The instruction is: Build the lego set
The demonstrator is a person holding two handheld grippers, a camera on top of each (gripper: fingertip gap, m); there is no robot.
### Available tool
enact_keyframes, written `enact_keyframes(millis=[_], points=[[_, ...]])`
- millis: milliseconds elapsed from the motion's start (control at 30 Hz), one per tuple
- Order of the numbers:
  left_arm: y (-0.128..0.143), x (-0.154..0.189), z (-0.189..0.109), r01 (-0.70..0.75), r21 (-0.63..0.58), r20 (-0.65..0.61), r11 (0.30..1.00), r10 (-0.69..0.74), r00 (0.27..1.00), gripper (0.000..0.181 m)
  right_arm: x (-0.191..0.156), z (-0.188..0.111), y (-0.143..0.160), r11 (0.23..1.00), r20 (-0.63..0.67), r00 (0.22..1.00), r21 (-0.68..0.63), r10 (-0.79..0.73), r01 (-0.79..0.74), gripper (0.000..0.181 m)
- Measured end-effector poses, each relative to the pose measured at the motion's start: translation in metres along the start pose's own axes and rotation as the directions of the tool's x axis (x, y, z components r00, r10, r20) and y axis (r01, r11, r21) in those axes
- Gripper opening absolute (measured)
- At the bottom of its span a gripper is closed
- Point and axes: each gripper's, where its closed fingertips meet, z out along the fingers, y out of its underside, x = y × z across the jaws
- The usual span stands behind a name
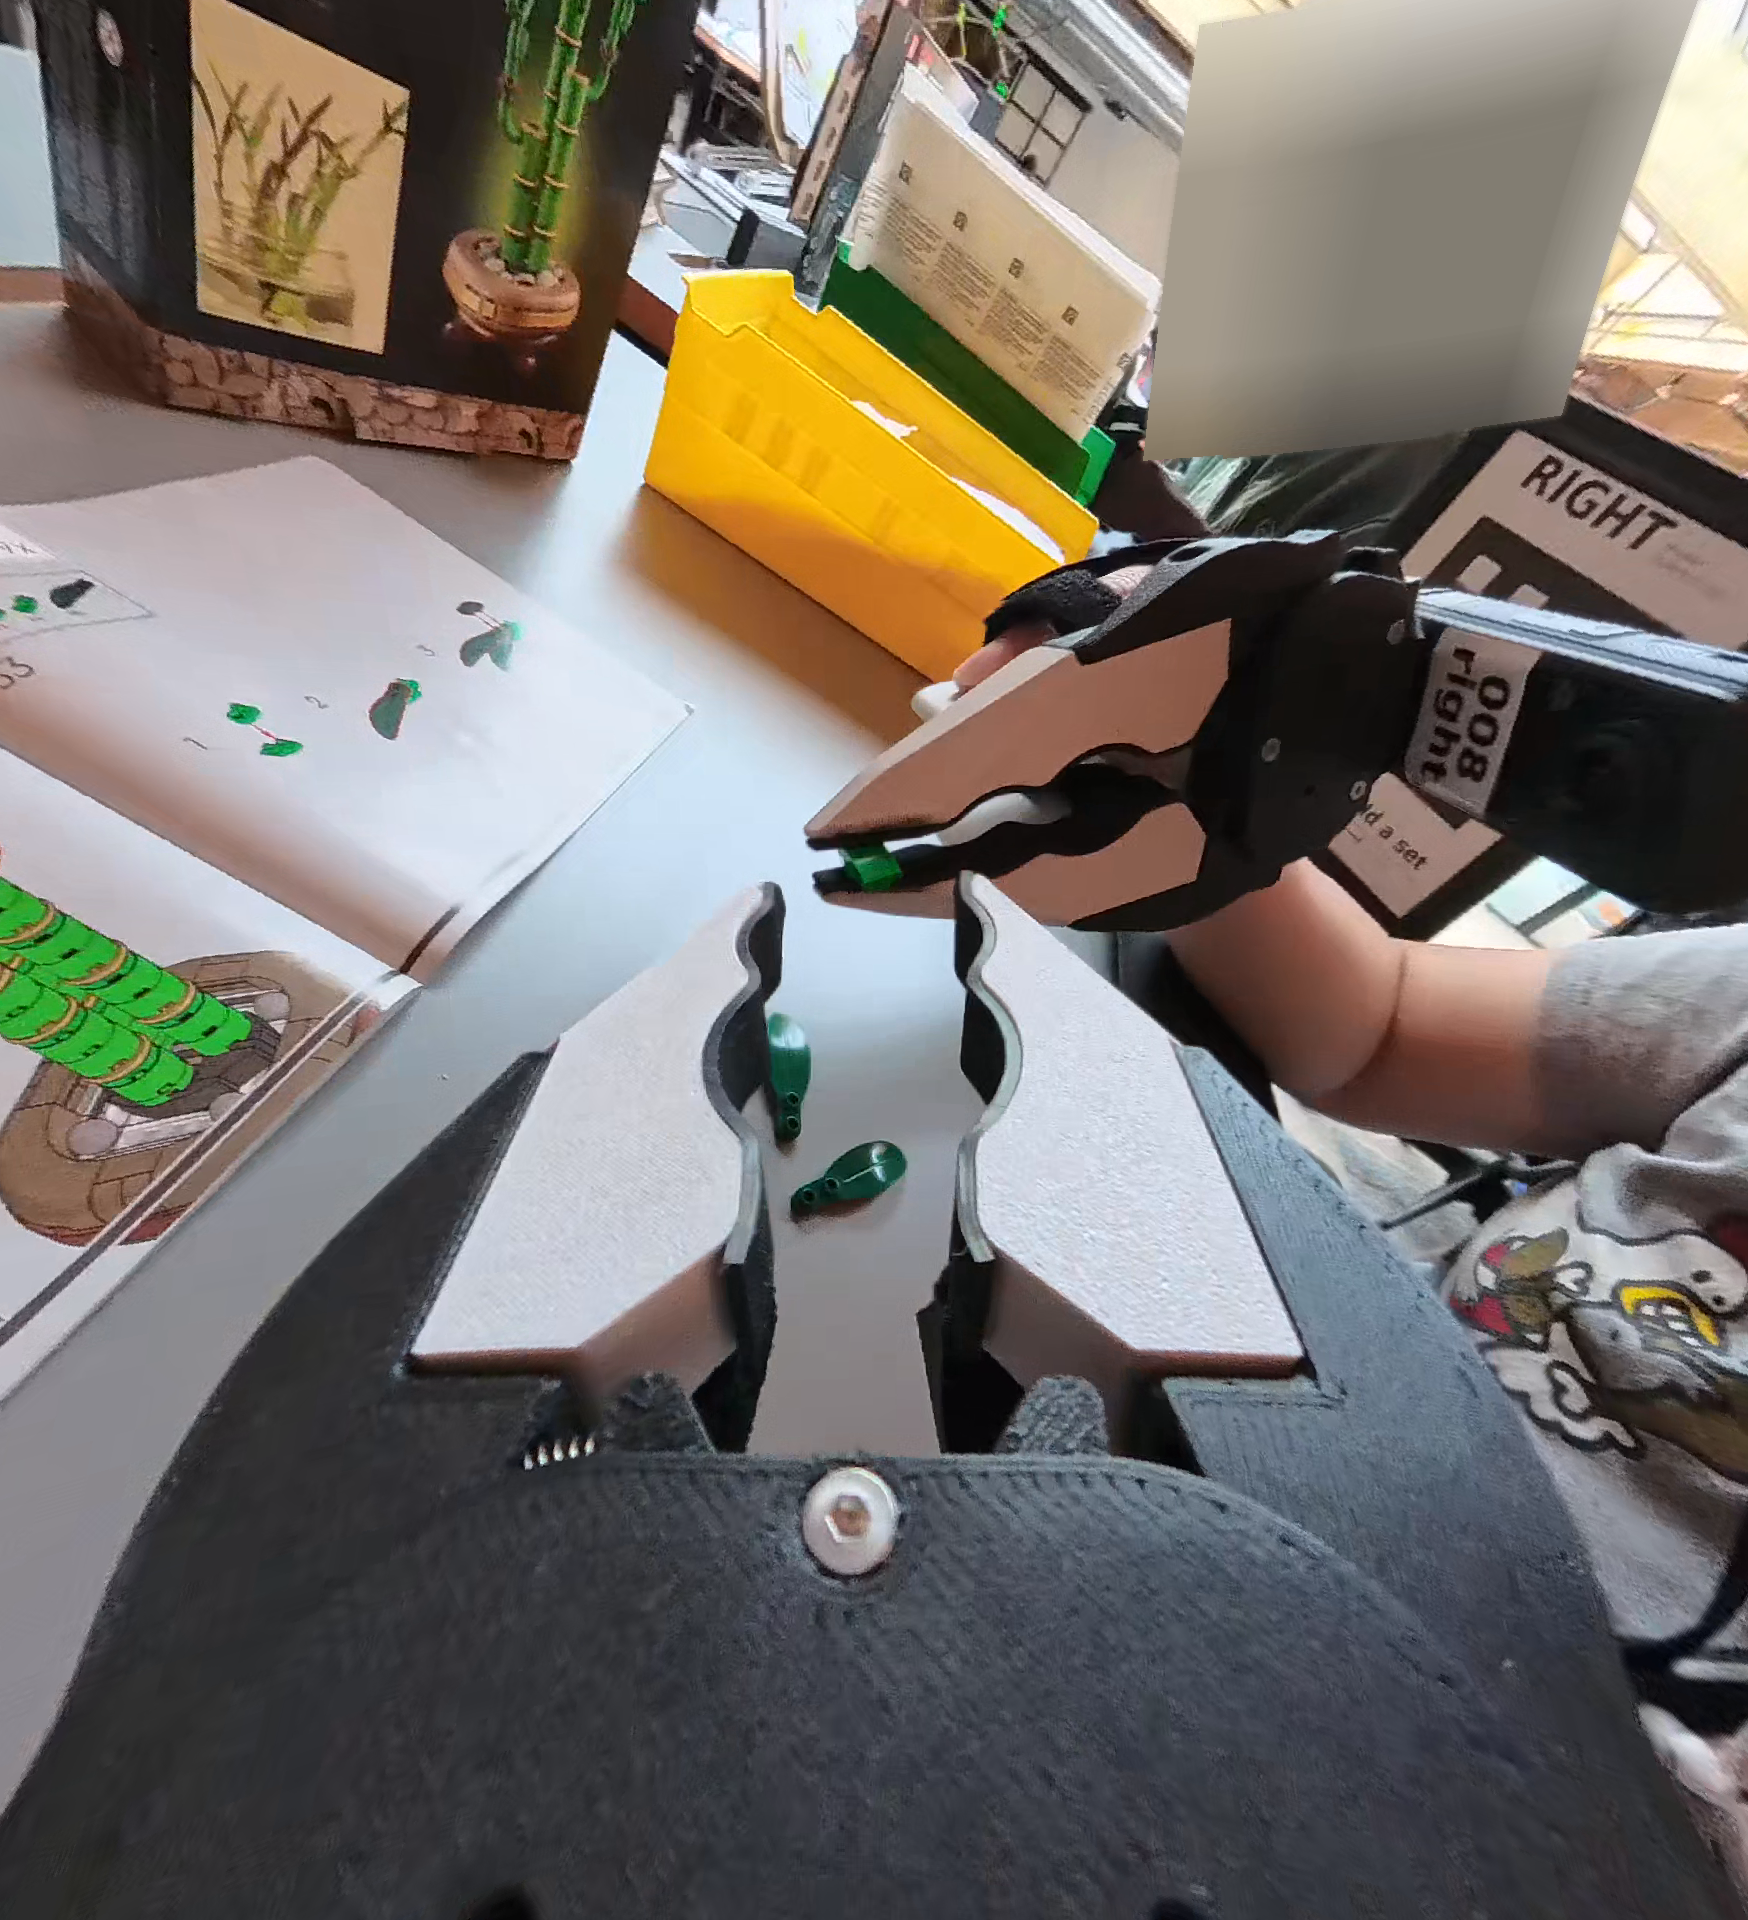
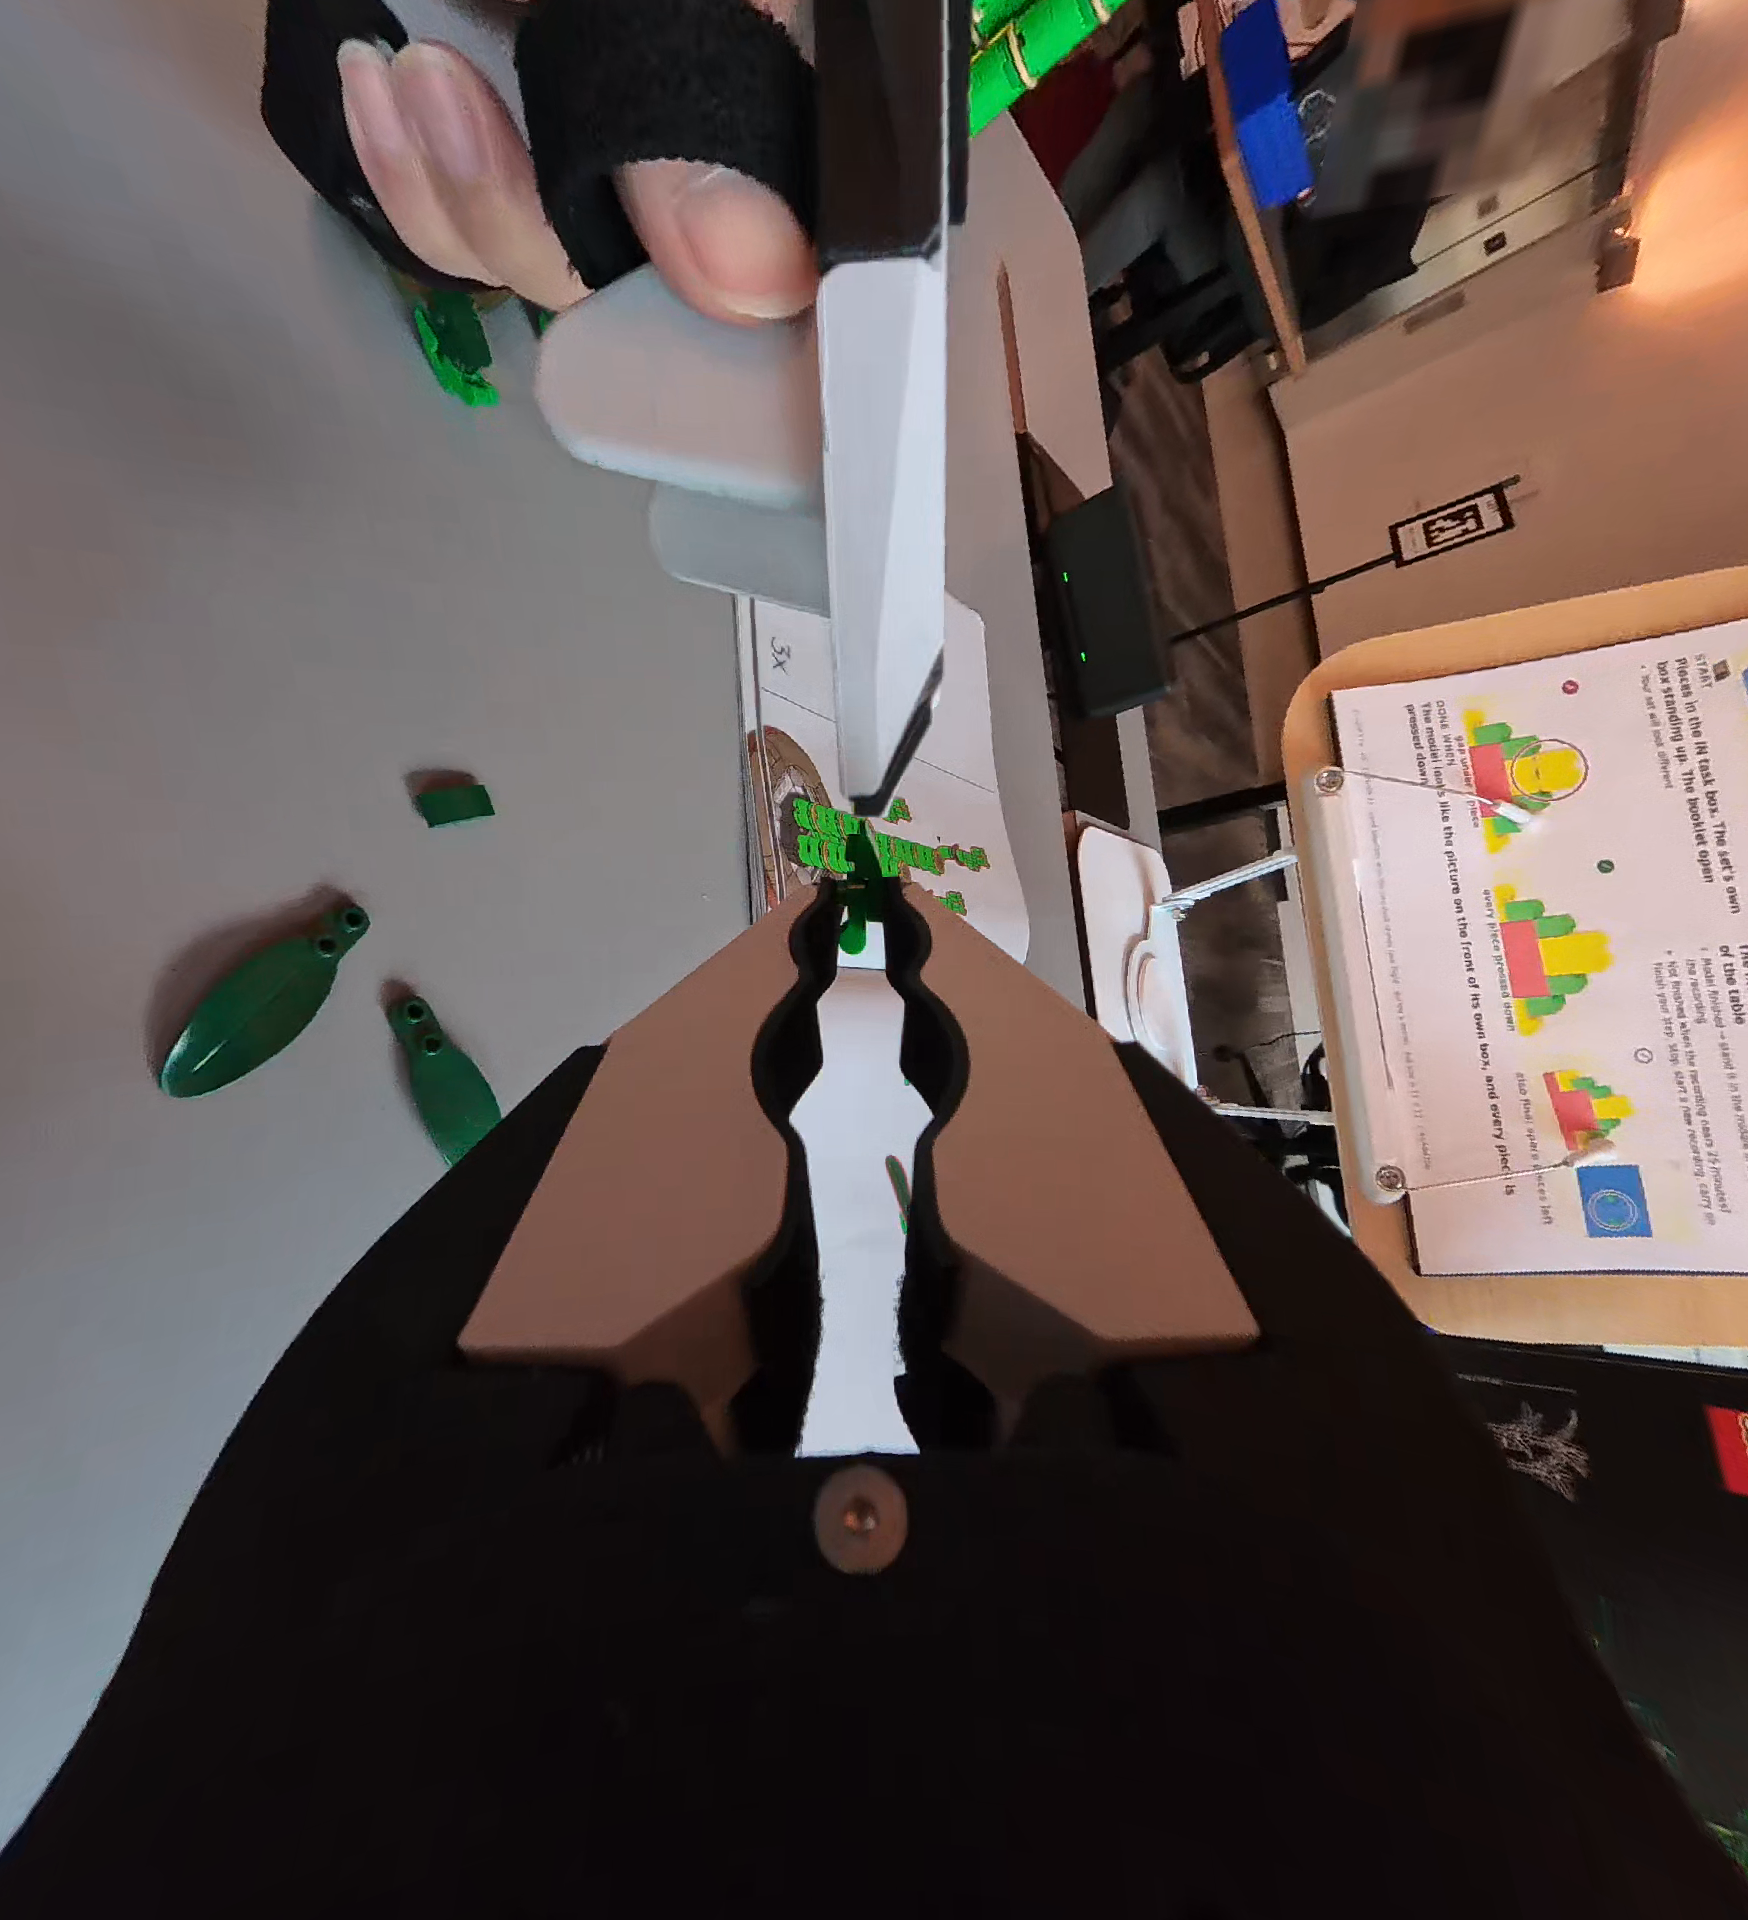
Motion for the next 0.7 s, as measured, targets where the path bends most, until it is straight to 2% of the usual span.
enact_keyframes(millis=[167, 333, 467, 700], points=[[0.009, -0.011, 0.005, -0.036, -0.046, 0.092, 0.998, 0.04, 0.995, 0.024, -0.001, 0.004, -0.002, 1.0, -0.018, 1.0, -0.009, -0.018, 0.018, 0.007], [0.009, -0.011, 0.007, -0.042, -0.04, 0.071, 0.998, 0.044, 0.997, 0.016, -0.001, 0.006, 0.001, 0.999, -0.028, 0.999, -0.034, -0.034, 0.033, 0.007], [0.008, -0.012, 0.007, -0.039, -0.03, 0.072, 0.999, 0.042, 0.997, 0.021, -0.003, 0.009, 0.002, 0.998, -0.022, 0.999, -0.051, -0.049, 0.048, 0.007], [0.007, -0.009, 0.006, -0.071, -0.028, 0.075, 0.997, 0.073, 0.994, 0.007, -0.004, 0.011, 0.001, 0.996, -0.032, 0.997, -0.057, -0.065, 0.063, 0.007]])
